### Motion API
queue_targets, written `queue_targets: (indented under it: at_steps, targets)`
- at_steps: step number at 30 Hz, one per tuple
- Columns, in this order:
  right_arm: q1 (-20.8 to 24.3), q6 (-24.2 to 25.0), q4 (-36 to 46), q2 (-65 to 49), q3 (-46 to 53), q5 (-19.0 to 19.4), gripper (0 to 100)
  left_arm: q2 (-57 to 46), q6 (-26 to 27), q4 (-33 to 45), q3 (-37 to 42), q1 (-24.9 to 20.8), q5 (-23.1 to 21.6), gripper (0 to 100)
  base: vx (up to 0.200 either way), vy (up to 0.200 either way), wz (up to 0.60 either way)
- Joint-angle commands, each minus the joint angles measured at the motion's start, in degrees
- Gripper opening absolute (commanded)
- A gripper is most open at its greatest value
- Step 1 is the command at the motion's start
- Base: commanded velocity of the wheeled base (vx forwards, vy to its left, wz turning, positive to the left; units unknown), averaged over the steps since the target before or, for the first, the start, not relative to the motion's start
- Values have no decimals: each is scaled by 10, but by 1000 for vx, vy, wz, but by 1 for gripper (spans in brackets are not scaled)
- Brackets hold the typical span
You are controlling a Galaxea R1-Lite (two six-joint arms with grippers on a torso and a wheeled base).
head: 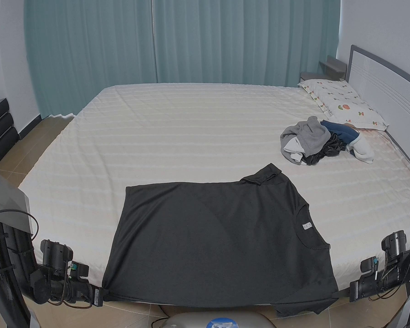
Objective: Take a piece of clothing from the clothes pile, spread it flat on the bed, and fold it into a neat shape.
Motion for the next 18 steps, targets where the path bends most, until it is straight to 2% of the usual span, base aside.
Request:
queue_targets:
  at_steps: [1,7,8,9,10,11,12,15,16,17,18]
  targets:
    - [2,-5,-2,-24,10,0,0,-41,10,8,9,-2,0,0,0,0,0]
    - [1,6,-26,-76,3,8,0,-41,-14,-23,0,-1,-6,0,0,0,0]
    - [2,21,-31,-88,-3,13,0,-45,-53,-39,-11,-2,-7,0,0,0,0]
    - [2,21,-31,-88,-3,13,0,-45,-53,-39,-11,-2,-7,0,0,0,0]
    - [6,47,-34,-93,-16,24,0,-52,-114,-62,-23,-4,-6,0,0,0,0]
    - [6,49,-34,-94,-16,25,0,-52,-119,-64,-24,-4,-6,0,0,0,0]
    - [9,69,-34,-91,-34,35,0,-57,-173,-84,-38,-8,-6,0,0,0,0]
    - [12,100,-33,-83,-68,36,0,-55,-268,-97,-85,-21,1,0,0,0,0]
    - [13,105,-33,-81,-73,37,0,-54,-285,-97,-95,-22,3,0,0,0,0]
    - [13,126,-34,-75,-90,37,0,-54,-356,-97,-127,-29,15,0,0,0,0]
    - [15,137,-34,-72,-101,37,0,-54,-393,-95,-139,-33,26,0,0,0,0]
